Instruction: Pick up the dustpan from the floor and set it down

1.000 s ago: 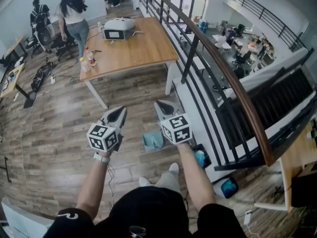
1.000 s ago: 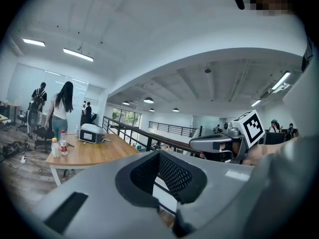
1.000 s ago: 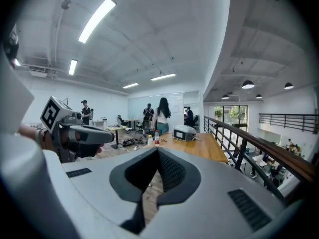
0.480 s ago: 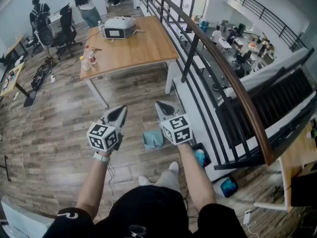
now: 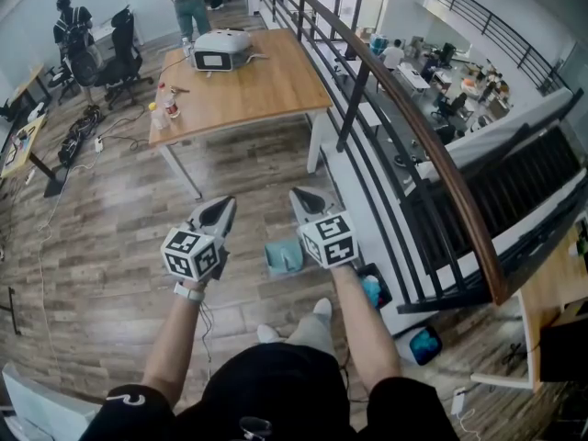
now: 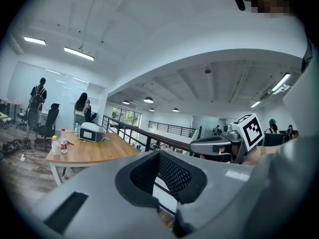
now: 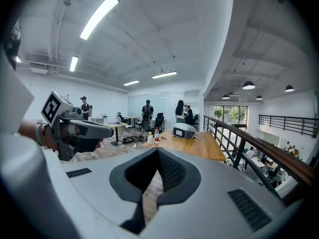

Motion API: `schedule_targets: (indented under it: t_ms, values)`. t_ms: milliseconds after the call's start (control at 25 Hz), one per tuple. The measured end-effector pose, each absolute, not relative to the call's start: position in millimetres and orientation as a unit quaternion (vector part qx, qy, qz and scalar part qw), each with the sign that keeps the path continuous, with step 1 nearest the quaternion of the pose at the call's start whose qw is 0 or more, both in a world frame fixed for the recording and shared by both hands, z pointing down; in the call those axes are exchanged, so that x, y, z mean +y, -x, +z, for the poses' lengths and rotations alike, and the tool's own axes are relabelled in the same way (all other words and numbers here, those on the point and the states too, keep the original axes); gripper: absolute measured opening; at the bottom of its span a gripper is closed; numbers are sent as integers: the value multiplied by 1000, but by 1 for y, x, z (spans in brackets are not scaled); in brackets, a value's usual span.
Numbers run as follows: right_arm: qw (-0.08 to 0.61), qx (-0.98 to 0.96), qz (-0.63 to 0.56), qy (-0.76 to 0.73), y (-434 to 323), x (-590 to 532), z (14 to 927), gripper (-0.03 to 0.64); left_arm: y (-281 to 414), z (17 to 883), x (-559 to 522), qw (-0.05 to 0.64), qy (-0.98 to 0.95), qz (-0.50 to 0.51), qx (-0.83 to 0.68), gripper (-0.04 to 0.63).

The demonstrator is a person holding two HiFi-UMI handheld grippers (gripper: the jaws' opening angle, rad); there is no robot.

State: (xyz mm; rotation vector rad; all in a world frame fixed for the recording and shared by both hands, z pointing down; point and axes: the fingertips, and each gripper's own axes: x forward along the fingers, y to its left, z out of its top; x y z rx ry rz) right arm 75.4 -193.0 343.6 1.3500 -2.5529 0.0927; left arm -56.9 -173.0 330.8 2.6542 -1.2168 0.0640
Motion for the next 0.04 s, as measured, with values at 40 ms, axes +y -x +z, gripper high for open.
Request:
schedule_targets:
  t_ms: [40]
  values:
    - [126, -876, 31, -464, -74, -192, 343, -5, 58, 331, -172, 111, -903, 22, -414, -2]
